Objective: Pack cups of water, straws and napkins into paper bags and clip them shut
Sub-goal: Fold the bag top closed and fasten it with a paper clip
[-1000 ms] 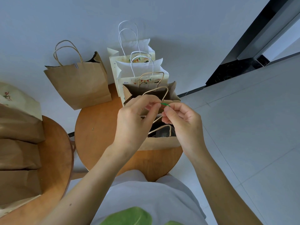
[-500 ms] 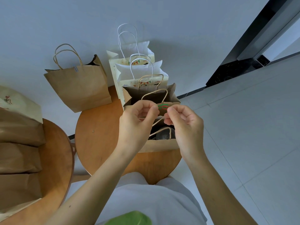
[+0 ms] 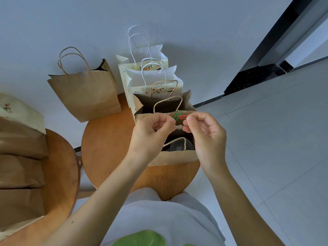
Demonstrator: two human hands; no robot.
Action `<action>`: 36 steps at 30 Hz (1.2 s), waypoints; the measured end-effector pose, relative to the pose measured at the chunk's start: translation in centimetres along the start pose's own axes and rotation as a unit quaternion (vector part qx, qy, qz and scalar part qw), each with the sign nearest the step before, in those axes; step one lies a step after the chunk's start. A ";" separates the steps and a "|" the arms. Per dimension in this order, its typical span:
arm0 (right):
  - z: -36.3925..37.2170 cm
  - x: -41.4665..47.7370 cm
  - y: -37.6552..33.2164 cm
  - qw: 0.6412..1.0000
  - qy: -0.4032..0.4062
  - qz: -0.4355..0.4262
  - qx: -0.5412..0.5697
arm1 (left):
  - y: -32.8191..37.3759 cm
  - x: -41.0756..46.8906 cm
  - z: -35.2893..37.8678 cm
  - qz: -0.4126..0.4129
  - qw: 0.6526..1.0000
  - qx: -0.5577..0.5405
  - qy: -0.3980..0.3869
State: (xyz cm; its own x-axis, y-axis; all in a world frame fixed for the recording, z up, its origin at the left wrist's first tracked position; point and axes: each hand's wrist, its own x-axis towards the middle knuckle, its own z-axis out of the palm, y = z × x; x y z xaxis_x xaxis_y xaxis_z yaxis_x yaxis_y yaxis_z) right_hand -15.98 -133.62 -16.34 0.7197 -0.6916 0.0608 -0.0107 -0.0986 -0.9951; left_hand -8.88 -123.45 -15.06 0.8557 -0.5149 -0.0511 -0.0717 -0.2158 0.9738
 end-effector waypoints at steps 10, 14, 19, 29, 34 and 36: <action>-0.2 -0.2 1.1 0.996 -0.040 -0.064 -0.056 | 0.7 0.2 -0.2 -0.146 0.978 -0.143 -0.031; -0.2 -0.1 1.3 0.994 -0.047 -0.079 -0.051 | 0.6 0.2 -0.4 -0.154 0.975 -0.158 -0.035; -0.2 0.0 1.3 0.994 -0.036 -0.085 -0.050 | 0.5 0.4 -0.6 -0.147 0.976 -0.154 -0.056; -0.3 0.6 0.6 0.998 -0.037 -0.050 -0.008 | 0.2 0.6 -0.6 -0.019 0.996 -0.076 -0.045; -0.1 0.6 0.5 0.998 -0.037 -0.046 -0.008 | 0.1 0.8 -0.9 0.019 0.998 -0.042 -0.045; 0.0 0.6 0.5 0.998 -0.036 -0.047 -0.008 | 0.2 0.8 -1.0 0.019 0.998 -0.042 -0.053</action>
State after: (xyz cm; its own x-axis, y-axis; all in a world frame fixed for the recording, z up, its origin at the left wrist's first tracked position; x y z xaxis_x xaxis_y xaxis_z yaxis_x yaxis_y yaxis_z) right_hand -15.55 -134.15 -16.83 0.7662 -0.6256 0.1469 0.0488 -0.1713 -0.9840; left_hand -7.72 -123.12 -14.67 0.7937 -0.6074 -0.0323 -0.0565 -0.1265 0.9904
